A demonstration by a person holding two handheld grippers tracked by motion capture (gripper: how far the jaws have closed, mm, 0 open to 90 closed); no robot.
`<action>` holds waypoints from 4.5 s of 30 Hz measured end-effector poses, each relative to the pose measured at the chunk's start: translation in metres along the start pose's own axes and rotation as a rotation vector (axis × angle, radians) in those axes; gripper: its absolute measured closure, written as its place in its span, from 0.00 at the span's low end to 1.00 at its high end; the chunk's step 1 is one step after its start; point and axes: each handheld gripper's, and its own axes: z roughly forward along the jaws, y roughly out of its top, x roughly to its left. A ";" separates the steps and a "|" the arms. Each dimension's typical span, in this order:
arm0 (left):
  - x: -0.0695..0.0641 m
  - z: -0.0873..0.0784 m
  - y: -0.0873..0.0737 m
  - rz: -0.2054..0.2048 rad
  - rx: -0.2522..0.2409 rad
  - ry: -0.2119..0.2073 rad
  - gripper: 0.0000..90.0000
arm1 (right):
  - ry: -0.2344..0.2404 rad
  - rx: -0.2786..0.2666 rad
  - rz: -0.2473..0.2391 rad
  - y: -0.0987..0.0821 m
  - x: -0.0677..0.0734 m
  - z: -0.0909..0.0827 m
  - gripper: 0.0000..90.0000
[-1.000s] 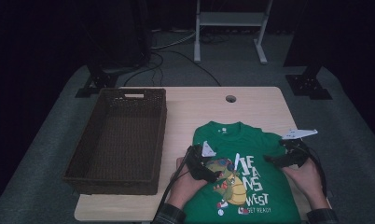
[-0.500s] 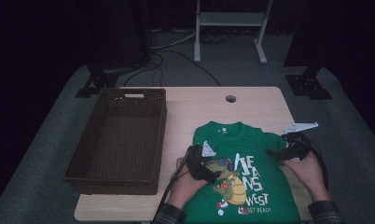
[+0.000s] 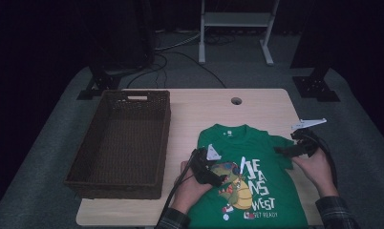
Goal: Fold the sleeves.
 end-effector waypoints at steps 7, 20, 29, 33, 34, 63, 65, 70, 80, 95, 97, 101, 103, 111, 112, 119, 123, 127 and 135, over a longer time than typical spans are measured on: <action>0.000 0.000 0.000 0.001 0.001 0.000 0.00 | -0.023 0.019 0.010 0.004 -0.010 0.005 0.00; 0.000 0.000 0.000 0.001 0.001 0.000 0.00 | -0.051 0.029 0.032 -0.001 -0.030 0.013 0.16; 0.000 0.000 0.000 0.000 0.001 0.000 0.00 | -0.076 0.032 0.049 -0.006 -0.042 0.013 0.36; 0.000 0.000 0.000 0.000 0.000 0.000 0.00 | -0.096 0.040 0.054 -0.008 -0.047 0.014 0.41; 0.000 0.000 0.000 0.000 0.001 0.000 0.00 | -0.099 0.043 0.055 -0.009 -0.048 0.014 0.42; 0.000 0.000 0.000 0.002 0.001 0.000 0.00 | -0.089 0.071 0.075 -0.024 -0.050 0.027 0.93; 0.000 0.000 0.000 0.002 0.001 0.000 0.00 | -0.104 0.080 0.057 -0.022 -0.048 0.027 0.96; 0.000 0.000 0.000 0.002 0.001 0.000 0.00 | -0.119 0.081 0.047 -0.021 -0.045 0.023 0.96; 0.000 0.000 0.000 0.002 0.001 0.001 0.00 | -0.132 0.037 0.037 -0.017 -0.038 0.005 0.97; 0.000 0.000 0.000 0.000 0.000 0.000 0.00 | -0.129 -0.024 0.004 -0.014 -0.018 -0.012 0.97; 0.000 0.000 0.000 0.001 0.000 0.000 0.00 | -0.126 -0.030 -0.002 -0.013 -0.016 -0.013 0.97; 0.000 0.000 0.000 0.000 0.000 0.000 0.00 | -0.121 -0.044 -0.013 -0.010 -0.010 -0.015 0.97; 0.000 0.000 0.000 0.000 0.000 0.000 0.00 | -0.120 -0.046 -0.021 -0.009 -0.008 -0.015 0.97; 0.000 0.000 0.000 -0.001 0.000 0.000 0.00 | -0.103 -0.054 -0.039 -0.005 -0.001 -0.014 0.97; 0.000 0.000 0.000 0.000 0.000 0.000 0.00 | -0.101 -0.056 -0.042 -0.004 0.000 -0.014 0.97; 0.000 0.000 0.000 0.001 0.000 0.000 0.00 | -0.081 -0.060 -0.065 0.002 0.009 -0.013 0.97; 0.000 0.000 0.000 0.000 -0.001 0.000 0.00 | -0.068 -0.061 -0.085 0.006 0.016 -0.011 0.97; 0.000 0.000 0.000 -0.001 -0.001 0.000 0.00 | -0.057 -0.049 -0.098 0.010 0.021 -0.007 0.97; 0.000 0.000 0.000 0.002 0.000 0.000 0.00 | -0.039 -0.041 -0.122 0.016 0.030 0.001 0.97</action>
